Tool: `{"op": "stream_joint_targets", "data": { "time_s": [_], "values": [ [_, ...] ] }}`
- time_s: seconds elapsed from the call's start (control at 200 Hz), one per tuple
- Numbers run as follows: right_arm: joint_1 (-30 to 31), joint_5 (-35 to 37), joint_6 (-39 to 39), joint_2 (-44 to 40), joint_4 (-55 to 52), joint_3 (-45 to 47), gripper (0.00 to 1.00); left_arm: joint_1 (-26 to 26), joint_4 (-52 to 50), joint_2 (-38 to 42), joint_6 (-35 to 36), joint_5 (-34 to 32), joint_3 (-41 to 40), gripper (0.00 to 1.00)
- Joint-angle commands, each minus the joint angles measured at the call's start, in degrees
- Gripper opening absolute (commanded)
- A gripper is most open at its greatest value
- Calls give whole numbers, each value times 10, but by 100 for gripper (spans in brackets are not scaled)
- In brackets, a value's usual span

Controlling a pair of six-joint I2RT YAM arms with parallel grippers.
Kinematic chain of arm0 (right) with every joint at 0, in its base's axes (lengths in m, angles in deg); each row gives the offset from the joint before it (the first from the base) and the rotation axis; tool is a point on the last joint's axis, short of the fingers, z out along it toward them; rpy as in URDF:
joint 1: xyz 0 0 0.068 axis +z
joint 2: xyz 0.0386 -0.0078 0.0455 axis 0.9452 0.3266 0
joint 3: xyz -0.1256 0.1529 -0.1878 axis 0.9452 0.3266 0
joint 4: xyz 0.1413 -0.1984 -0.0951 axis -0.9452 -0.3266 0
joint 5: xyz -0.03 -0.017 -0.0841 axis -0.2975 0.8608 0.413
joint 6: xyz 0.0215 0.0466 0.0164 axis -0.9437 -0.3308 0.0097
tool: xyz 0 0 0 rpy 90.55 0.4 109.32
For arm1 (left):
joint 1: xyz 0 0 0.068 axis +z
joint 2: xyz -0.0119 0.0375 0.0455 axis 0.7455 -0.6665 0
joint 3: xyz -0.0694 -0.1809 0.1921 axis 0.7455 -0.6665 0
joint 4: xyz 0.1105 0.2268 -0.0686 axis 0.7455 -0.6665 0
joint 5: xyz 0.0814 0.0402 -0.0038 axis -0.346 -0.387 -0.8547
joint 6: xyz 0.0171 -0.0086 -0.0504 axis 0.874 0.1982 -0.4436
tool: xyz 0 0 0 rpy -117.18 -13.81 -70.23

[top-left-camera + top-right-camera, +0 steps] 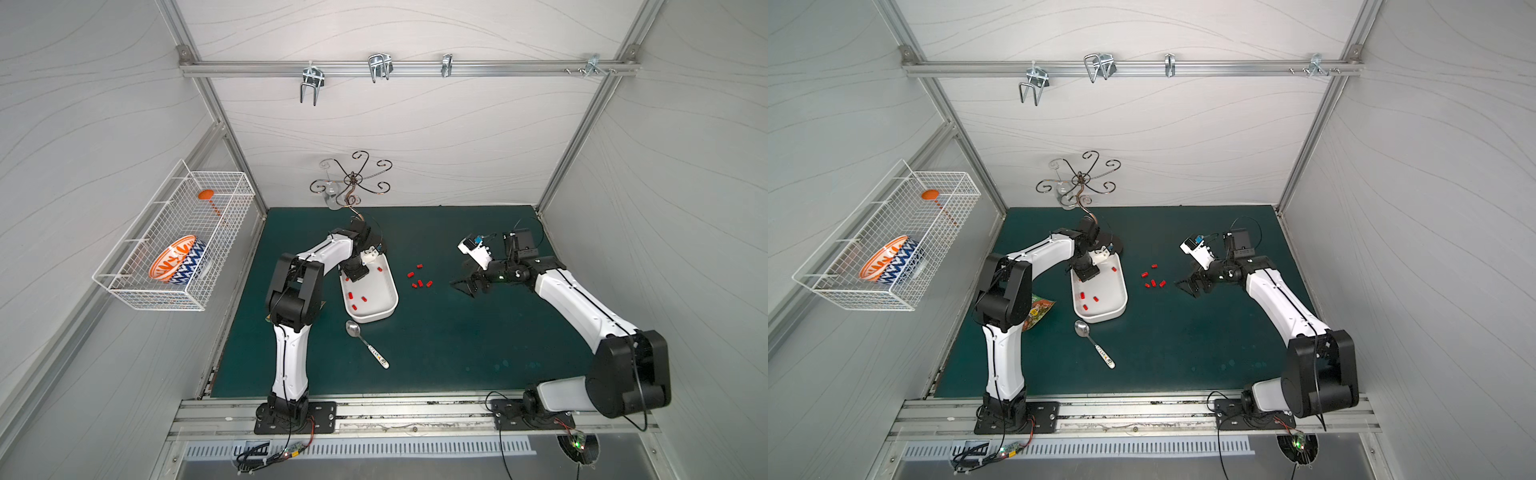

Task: Take the screw protection sleeves out of the storage box
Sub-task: Pick up the screw protection sleeve from the storage box.

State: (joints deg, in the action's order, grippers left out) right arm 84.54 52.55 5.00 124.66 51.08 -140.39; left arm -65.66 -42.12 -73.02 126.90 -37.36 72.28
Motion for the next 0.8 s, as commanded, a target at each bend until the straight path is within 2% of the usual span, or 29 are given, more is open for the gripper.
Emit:
{"op": "stream_joint_targets", "data": {
  "time_s": [0.0, 0.31, 0.525, 0.645, 0.795],
  "values": [
    [-3, -3, 1, -10, 2, 6, 99, 2, -15, 36, -12, 26, 3, 0],
    [-6, -3, 2, -14, 2, 5, 99, 2, -54, 82, -47, 88, 1, 0],
    [-18, -13, -6, -14, 0, 1, 99, -5, -72, 158, -104, 219, -18, 0],
    [-49, -28, -18, -18, 1, -2, 99, -37, -62, 202, -125, 289, -32, 0],
    [-102, -38, -44, -33, 6, -4, 99, -109, -51, 194, -104, 293, -21, 0]
  ]
}}
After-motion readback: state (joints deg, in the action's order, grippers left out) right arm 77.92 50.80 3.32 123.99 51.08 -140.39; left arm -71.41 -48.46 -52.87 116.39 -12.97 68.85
